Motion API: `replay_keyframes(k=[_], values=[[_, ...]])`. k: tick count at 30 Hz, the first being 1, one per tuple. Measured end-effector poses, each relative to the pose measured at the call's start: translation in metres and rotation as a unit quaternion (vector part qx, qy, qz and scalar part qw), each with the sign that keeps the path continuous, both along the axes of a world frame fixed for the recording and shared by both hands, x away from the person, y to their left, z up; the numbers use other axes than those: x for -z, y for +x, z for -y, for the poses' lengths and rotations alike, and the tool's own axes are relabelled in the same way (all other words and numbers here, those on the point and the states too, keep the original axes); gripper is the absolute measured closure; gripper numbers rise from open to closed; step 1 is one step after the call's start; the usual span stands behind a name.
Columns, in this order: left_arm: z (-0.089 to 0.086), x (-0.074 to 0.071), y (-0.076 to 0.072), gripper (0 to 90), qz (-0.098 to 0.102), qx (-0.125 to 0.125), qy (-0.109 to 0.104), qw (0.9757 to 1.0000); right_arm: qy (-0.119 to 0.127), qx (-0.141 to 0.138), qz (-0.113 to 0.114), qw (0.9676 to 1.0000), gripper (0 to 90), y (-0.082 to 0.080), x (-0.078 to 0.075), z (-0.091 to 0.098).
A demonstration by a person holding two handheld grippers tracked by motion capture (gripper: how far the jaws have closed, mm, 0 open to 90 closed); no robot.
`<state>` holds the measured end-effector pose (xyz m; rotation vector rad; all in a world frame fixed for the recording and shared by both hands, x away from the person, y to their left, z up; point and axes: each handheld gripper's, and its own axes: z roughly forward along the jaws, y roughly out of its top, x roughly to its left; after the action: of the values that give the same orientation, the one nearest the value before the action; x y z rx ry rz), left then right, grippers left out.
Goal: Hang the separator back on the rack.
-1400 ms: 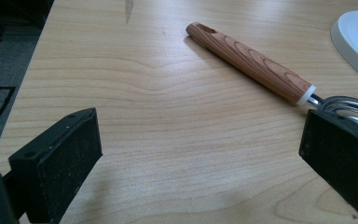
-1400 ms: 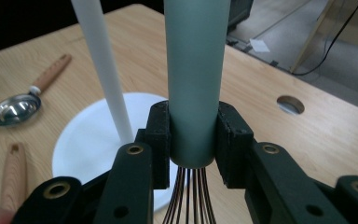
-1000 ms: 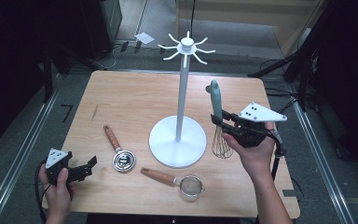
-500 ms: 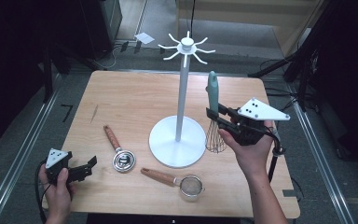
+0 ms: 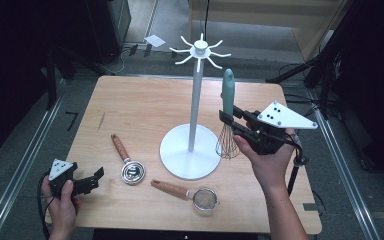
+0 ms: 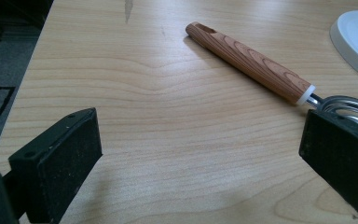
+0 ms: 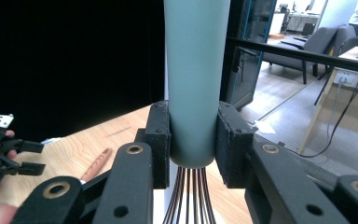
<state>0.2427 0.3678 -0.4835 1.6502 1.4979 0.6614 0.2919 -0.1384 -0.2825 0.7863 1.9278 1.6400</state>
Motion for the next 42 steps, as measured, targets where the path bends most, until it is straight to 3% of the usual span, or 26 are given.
replay_keyframes(k=[16,27,36,42], values=[[0.0,0.0,0.0,0.0,0.0,0.001,-0.001,1.0,0.015,-0.018,0.014,0.9996,71.4,0.0,-0.012,-0.008],[0.0,0.0,0.0,0.0,-0.001,0.001,-0.001,1.0,0.02,-0.026,0.006,0.9994,71.4,0.008,-0.013,-0.012],[0.0,0.0,0.0,0.0,0.0,0.0,-0.001,1.0,0.024,-0.042,-0.016,0.9987,71.4,0.015,-0.01,-0.016],[0.0,0.0,0.0,0.0,0.0,0.0,-0.001,1.0,0.025,-0.042,-0.015,0.9987,71.3,0.017,-0.007,-0.018]])
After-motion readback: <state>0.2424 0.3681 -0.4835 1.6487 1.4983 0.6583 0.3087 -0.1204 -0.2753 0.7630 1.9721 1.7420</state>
